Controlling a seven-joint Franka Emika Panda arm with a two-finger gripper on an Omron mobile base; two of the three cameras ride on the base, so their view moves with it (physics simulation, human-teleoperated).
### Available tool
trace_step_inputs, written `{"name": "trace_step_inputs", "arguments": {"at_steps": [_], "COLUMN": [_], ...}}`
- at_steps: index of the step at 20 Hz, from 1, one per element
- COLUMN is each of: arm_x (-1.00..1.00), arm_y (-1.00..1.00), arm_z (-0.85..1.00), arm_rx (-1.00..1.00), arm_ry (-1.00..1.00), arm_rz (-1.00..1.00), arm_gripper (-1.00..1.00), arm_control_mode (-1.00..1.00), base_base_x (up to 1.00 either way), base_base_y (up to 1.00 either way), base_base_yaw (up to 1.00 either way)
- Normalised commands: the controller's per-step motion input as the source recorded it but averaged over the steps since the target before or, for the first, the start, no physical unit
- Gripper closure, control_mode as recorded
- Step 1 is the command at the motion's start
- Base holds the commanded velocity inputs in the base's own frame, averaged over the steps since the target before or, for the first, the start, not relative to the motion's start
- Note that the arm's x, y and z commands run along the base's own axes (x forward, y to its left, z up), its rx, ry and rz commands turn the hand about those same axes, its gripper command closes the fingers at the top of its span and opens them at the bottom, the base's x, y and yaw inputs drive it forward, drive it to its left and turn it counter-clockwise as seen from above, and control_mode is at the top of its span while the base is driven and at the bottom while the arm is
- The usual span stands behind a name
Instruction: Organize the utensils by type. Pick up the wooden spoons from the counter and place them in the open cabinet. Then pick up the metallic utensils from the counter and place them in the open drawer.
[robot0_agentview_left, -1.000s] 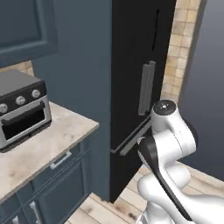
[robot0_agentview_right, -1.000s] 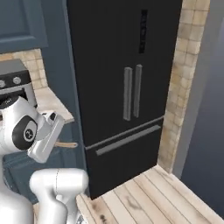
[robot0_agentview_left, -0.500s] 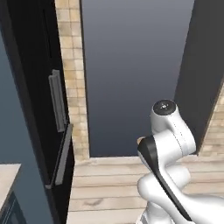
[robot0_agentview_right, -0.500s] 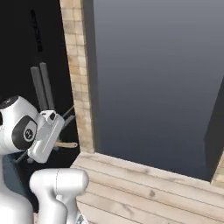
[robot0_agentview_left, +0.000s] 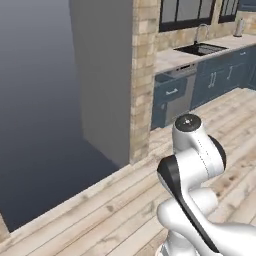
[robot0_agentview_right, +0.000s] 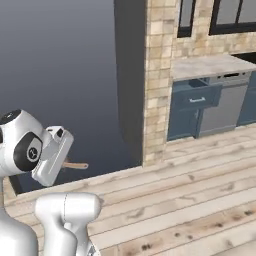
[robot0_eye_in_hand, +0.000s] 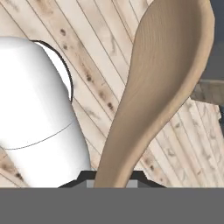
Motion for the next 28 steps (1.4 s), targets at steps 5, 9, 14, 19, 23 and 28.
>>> {"name": "trace_step_inputs", "arguments": {"at_steps": [5,9,14,19,23,28], "arm_x": [0.0,0.0,0.0,0.0,0.0,0.0], "arm_y": [0.0,0.0,0.0,0.0,0.0,0.0], "arm_z": [0.0,0.0,0.0,0.0,0.0,0.0], "arm_rx": [0.0,0.0,0.0,0.0,0.0,0.0], "arm_ry": [0.0,0.0,0.0,0.0,0.0,0.0], "arm_rz": [0.0,0.0,0.0,0.0,0.0,0.0], "arm_gripper": [1.0,1.0,1.0,1.0,1.0,1.0], "arm_control_mode": [1.0,1.0,1.0,1.0,1.0,1.0], "base_base_x": [0.01,0.33,0.83,1.0,1.0,0.98], "base_base_y": [-0.09,0.07,0.38,0.45,0.44,0.3], "base_base_yaw": [-1.0,-0.92,-0.43,-0.24,-0.26,-0.25]}}
